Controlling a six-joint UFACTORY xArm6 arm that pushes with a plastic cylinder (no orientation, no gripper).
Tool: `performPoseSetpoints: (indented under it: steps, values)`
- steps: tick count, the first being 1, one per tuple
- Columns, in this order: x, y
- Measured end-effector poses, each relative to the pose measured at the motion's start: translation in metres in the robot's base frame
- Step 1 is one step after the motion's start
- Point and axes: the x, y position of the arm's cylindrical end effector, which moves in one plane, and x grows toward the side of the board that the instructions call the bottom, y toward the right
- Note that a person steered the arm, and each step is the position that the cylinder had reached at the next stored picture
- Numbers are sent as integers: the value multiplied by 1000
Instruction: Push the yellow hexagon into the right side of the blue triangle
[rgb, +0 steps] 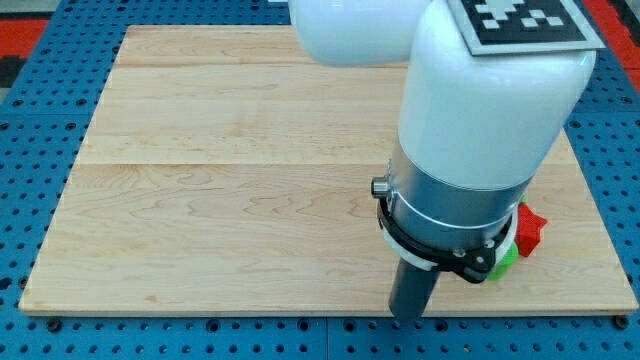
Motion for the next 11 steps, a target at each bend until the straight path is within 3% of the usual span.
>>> performPoseSetpoints:
  steps: [1, 3, 4, 6, 7, 8, 11]
  values:
    - [0, 4]
    - [-1, 174]
    - [-28, 192]
    - [-152, 210]
    - [-193, 177]
    - [-205, 142]
    - [-173, 113]
